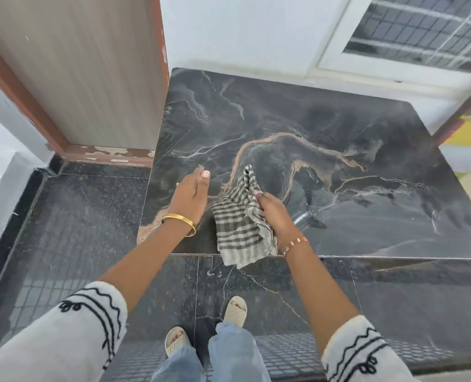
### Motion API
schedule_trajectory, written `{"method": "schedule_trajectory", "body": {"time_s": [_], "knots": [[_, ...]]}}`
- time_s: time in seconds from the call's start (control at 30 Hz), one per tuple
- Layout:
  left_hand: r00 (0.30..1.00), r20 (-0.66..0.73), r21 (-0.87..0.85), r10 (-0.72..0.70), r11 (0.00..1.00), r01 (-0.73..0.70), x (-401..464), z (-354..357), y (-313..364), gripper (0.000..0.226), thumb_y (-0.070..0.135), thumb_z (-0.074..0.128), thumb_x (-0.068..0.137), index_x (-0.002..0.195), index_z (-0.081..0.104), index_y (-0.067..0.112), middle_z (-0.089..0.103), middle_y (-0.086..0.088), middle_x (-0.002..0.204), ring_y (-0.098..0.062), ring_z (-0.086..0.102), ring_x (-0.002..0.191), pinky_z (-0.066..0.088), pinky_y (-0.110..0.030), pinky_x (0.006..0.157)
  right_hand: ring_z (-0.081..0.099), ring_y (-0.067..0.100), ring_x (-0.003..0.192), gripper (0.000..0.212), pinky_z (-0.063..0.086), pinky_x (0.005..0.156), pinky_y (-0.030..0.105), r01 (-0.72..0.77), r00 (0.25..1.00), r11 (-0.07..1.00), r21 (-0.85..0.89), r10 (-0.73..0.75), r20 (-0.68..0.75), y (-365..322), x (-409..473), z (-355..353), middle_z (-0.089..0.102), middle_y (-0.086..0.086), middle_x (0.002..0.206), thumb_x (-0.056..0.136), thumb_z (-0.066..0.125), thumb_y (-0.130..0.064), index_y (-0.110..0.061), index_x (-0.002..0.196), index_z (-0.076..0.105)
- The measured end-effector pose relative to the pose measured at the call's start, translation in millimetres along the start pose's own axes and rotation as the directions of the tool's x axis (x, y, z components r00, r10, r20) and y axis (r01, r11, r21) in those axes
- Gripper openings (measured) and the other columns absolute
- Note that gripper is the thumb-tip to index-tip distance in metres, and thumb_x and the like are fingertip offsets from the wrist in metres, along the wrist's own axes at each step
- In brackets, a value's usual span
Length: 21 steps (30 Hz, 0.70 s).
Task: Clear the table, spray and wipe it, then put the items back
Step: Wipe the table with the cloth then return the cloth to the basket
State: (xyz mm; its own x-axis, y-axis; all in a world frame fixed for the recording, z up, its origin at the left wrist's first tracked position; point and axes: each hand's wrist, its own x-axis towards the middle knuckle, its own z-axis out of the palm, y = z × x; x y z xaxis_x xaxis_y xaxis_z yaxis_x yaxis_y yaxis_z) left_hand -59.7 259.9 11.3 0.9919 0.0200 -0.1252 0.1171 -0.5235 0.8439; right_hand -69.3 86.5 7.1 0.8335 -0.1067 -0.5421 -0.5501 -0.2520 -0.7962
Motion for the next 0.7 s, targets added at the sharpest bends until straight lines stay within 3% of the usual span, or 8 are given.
{"method": "schedule_trajectory", "body": {"time_s": [0.07, 0.17, 0.23, 0.3, 0.33, 0.4, 0.53, 0.7], "knots": [[1.000, 0.008, 0.005, -0.001, 1.000, 0.001, -3.3, 0.0, -1.4, 0.051, 0.035, 0.024, 0.098, 0.140, 0.034, 0.007, 0.038, -0.011, 0.147, -0.023, 0.032, 0.138, 0.020, -0.036, 0.117, 0.052, 0.017, 0.075, 0.022, 0.041, 0.073, 0.031, 0.067, 0.979, 0.955, -0.290, -0.120, -0.166, 7.4, 10.3, -10.1, 0.053, 0.002, 0.086, 0.092, 0.055, -0.030, -0.009, 0.093, 0.058], [1.000, 0.030, 0.037, 0.007, 0.999, -0.008, -7.8, 3.8, -7.0, 0.051, 0.035, 0.024, 0.098, 0.138, 0.037, 0.006, 0.040, -0.012, 0.145, -0.025, 0.034, 0.137, 0.021, -0.038, 0.117, 0.052, 0.030, 0.103, 0.029, 0.040, 0.091, 0.039, 0.058, 0.811, 0.772, -0.633, -0.406, -0.421, 20.2, 11.3, -20.0, 0.053, 0.015, 0.113, 0.094, 0.051, -0.026, -0.006, 0.113, 0.060], [0.998, 0.069, 0.059, 0.003, 0.998, -0.007, -10.1, 9.5, -10.6, 0.051, 0.034, 0.024, 0.098, 0.139, 0.036, 0.006, 0.039, -0.012, 0.145, -0.024, 0.033, 0.137, 0.021, -0.037, 0.117, 0.049, 0.033, 0.113, 0.033, 0.037, 0.098, 0.043, 0.160, 0.760, 0.664, -0.731, -0.555, -0.337, 24.1, 6.3, -13.8, 0.054, 0.016, 0.121, 0.094, 0.049, -0.024, -0.007, 0.121, 0.058], [0.993, 0.118, 0.094, 0.008, 0.995, -0.019, -13.5, 18.4, -11.7, 0.050, 0.032, 0.024, 0.099, 0.140, 0.033, 0.006, 0.038, -0.012, 0.146, -0.023, 0.032, 0.138, 0.020, -0.032, 0.114, 0.046, 0.035, 0.125, 0.040, 0.034, 0.106, 0.050, 0.252, 0.770, 0.460, -0.852, -0.629, -0.112, 37.4, 4.3, 2.0, 0.052, 0.017, 0.132, 0.092, 0.044, -0.030, -0.013, 0.127, 0.055], [0.991, 0.132, 0.104, 0.021, 0.994, -0.035, -15.2, 22.6, -10.5, 0.049, 0.032, 0.024, 0.099, 0.140, 0.033, 0.006, 0.038, -0.012, 0.146, -0.023, 0.033, 0.137, 0.021, -0.030, 0.113, 0.044, 0.036, 0.130, 0.046, 0.033, 0.107, 0.054, 0.258, 0.794, 0.341, -0.904, -0.608, -0.003, 47.1, 4.3, 10.9, 0.049, 0.016, 0.138, 0.091, 0.039, -0.037, -0.017, 0.130, 0.053], [0.989, 0.137, 0.097, 0.057, 0.993, -0.071, -16.6, 30.0, -7.0, 0.048, 0.032, 0.025, 0.099, 0.139, 0.035, 0.007, 0.041, -0.013, 0.144, -0.024, 0.036, 0.136, 0.022, -0.030, 0.112, 0.042, 0.034, 0.133, 0.055, 0.033, 0.107, 0.057, 0.213, 0.859, 0.206, -0.955, -0.505, 0.083, 62.3, 4.7, 22.4, 0.046, 0.013, 0.143, 0.088, 0.031, -0.050, -0.025, 0.134, 0.050], [0.982, 0.167, 0.098, 0.084, 0.990, -0.102, -11.2, 43.4, -5.0, 0.066, 0.046, 0.019, 0.089, 0.139, 0.036, 0.007, 0.044, -0.013, 0.142, -0.024, 0.038, 0.134, 0.023, -0.032, 0.112, 0.044, 0.031, 0.132, 0.057, 0.039, 0.103, 0.056, 0.160, 0.876, 0.203, -0.966, -0.479, 0.045, 72.8, 7.6, 18.6, 0.048, 0.009, 0.142, 0.087, 0.031, -0.056, -0.029, 0.135, 0.049], [0.977, 0.196, 0.149, 0.085, 0.982, -0.116, 2.7, 60.6, -3.1, 0.068, 0.049, 0.018, 0.086, 0.136, 0.040, 0.009, 0.045, -0.010, 0.142, -0.023, 0.038, 0.134, 0.020, -0.039, 0.117, 0.045, 0.033, 0.132, 0.058, 0.034, 0.104, 0.058, 0.034, 0.888, 0.308, -0.951, -0.445, -0.113, 74.1, 17.6, 0.0, 0.050, 0.010, 0.140, 0.088, 0.028, -0.056, -0.027, 0.133, 0.051]]}}
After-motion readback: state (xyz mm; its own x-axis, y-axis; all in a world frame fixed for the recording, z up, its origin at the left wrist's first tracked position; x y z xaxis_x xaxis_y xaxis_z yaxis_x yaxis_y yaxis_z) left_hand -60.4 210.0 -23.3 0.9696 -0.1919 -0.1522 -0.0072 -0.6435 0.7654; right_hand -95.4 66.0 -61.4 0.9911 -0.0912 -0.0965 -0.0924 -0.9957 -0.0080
